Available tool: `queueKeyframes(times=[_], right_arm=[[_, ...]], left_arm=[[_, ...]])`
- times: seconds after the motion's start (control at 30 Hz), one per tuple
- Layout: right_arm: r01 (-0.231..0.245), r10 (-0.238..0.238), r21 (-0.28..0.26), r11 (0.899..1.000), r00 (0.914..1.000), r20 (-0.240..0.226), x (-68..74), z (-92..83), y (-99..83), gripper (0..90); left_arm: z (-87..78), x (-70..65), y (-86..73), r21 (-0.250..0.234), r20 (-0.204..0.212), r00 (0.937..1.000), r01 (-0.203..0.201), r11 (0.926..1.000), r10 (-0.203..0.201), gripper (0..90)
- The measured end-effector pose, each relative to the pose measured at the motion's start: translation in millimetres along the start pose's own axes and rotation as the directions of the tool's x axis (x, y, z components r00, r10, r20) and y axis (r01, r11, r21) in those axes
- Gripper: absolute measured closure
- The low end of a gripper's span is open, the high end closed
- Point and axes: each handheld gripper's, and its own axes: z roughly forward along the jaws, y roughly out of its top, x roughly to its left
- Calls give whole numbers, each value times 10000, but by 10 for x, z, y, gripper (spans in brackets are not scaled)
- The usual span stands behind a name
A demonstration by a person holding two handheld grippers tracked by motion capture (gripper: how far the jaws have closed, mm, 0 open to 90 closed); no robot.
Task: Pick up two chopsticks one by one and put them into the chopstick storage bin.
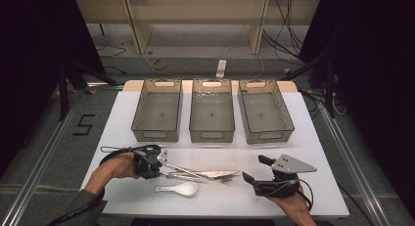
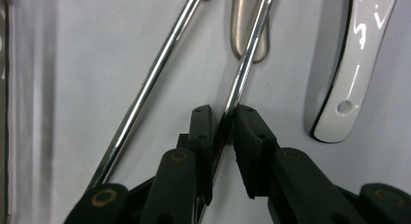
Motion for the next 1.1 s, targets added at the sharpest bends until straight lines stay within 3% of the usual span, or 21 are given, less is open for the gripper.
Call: queueKeyframes(times=[0.5, 0.87, 1.0, 1.1], right_arm=[[77, -77, 108, 9999, 10000, -11, -13, 19, -1, 219], [106, -105, 186, 9998, 9999, -21, -14, 28, -3, 225], [103, -102, 190, 9998, 9999, -44, -14, 30, -4, 225], [111, -109, 232, 9997, 9999, -56, -12, 36, -2, 226]], left_arm=[[-11, -57, -11, 39, 103, 9946, -1034, 9946, 1033, 835], [-74, -77, -19, -38, 372, 9952, -901, 9959, 902, 847], [-114, -94, -34, -73, 695, 9937, -874, 9961, 877, 848], [-140, -96, -39, -206, 617, 9951, -757, 9969, 769, 849]])
